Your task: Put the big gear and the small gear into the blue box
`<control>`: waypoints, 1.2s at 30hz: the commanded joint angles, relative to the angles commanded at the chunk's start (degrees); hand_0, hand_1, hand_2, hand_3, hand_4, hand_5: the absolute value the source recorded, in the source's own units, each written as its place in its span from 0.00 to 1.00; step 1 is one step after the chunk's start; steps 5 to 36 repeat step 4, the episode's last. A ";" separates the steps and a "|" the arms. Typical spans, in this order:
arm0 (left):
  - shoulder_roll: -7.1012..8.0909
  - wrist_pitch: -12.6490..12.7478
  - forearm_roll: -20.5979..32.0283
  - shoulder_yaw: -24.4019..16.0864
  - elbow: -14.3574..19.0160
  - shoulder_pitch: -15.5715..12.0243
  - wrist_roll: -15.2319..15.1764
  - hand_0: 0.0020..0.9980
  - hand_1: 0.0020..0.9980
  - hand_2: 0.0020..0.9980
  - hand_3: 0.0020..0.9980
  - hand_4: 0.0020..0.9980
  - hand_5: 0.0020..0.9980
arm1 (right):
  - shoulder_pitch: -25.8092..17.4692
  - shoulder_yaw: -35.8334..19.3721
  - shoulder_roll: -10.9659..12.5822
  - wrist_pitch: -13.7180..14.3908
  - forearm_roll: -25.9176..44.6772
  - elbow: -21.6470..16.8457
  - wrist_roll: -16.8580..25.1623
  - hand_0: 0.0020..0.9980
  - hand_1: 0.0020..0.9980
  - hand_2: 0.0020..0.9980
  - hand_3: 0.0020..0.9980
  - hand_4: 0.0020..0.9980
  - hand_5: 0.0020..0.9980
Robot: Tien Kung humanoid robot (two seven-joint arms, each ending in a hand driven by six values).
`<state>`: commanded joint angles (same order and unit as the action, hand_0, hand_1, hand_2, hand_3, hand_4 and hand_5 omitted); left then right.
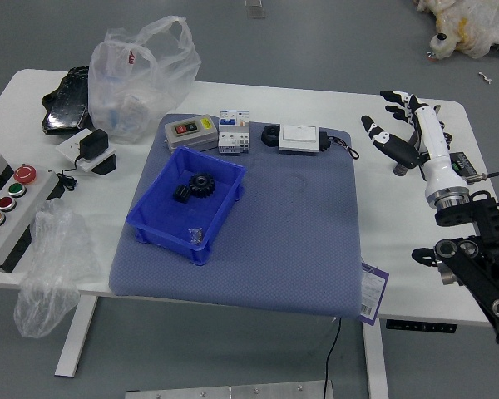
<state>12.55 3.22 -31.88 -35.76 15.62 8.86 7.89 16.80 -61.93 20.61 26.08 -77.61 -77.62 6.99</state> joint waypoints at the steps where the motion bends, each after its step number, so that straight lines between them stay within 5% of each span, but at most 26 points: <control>1: -0.06 -0.06 0.51 0.55 -0.06 0.08 -0.25 0.67 0.60 0.62 0.78 0.74 0.52 | -0.19 0.02 -0.10 -0.02 0.06 -0.03 0.03 0.74 0.75 0.77 0.77 0.78 0.36; 36: -0.24 -0.09 1.19 1.42 -0.24 0.27 -0.60 0.67 0.60 0.62 0.78 0.74 0.52 | -0.77 0.05 -0.44 -0.02 -0.02 -0.29 0.19 0.74 0.75 0.77 0.77 0.78 0.36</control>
